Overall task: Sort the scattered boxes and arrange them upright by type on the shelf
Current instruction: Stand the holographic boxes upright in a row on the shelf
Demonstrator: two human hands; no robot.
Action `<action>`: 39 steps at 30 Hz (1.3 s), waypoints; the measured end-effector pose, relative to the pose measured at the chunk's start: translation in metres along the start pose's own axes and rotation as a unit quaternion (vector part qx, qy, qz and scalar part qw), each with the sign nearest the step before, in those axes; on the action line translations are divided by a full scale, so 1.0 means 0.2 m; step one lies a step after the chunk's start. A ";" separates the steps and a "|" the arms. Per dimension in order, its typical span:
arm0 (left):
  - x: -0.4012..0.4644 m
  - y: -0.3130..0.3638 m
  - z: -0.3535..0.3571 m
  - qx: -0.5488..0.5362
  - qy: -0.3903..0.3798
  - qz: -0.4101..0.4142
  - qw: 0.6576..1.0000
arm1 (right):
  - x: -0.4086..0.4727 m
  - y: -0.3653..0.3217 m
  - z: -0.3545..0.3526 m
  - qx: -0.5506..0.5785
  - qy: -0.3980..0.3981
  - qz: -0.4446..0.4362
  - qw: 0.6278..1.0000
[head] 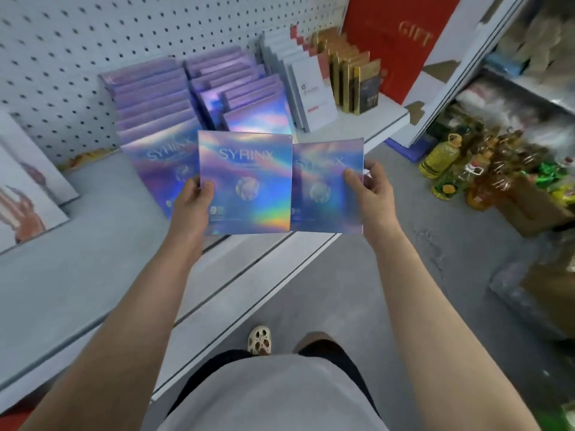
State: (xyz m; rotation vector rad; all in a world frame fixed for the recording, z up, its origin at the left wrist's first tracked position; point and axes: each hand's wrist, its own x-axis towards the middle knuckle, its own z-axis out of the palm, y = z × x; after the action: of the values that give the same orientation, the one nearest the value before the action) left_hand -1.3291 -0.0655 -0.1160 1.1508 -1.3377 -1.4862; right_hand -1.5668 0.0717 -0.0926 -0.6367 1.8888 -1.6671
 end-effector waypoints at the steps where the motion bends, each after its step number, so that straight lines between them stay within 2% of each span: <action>1: 0.01 0.02 0.01 0.000 0.009 0.000 1.000 | 0.06 -0.02 0.01 -0.001 -0.023 -0.004 1.000; 5: 0.08 0.03 0.03 -0.006 0.063 -0.009 0.998 | 0.32 -0.07 0.08 -0.013 -0.107 -0.010 0.994; 10: 0.08 -0.01 0.07 -0.049 0.168 -0.024 0.984 | 0.69 -0.08 0.22 -0.023 -0.245 -0.012 0.969; 12: 0.04 -0.03 0.09 -0.056 0.203 -0.030 0.977 | 0.85 -0.04 0.25 -0.091 -0.296 -0.048 0.950; 15: -0.01 -0.07 0.16 -0.072 0.254 -0.033 0.964 | 1.04 0.00 0.26 -0.237 -0.356 -0.123 0.896; 21: -0.05 -0.14 0.31 -0.087 0.340 -0.061 0.934 | 1.21 0.00 0.36 -0.319 -0.345 -0.215 0.856; 30: -0.02 -0.11 0.37 -0.100 0.358 -0.064 0.926 | 1.25 0.00 0.46 -0.290 -0.322 -0.228 0.872; 35: 0.00 -0.09 0.38 -0.092 0.342 -0.065 0.933 | 1.25 -0.04 0.46 -0.321 -0.330 -0.216 0.861; 37: 0.00 -0.09 0.38 -0.097 0.337 -0.060 0.934 | 1.23 -0.08 0.45 -0.333 -0.286 -0.266 0.858; 39: 0.00 -0.10 0.37 -0.102 0.331 -0.063 0.936 | 1.16 -0.14 0.45 -0.304 -0.216 -0.351 0.859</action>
State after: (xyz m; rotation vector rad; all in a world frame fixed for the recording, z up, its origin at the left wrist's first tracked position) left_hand -1.4011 -0.0448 -0.1344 1.4451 -0.6417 -1.1292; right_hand -1.6794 -0.1522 -0.0923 -1.9696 1.9243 -1.0730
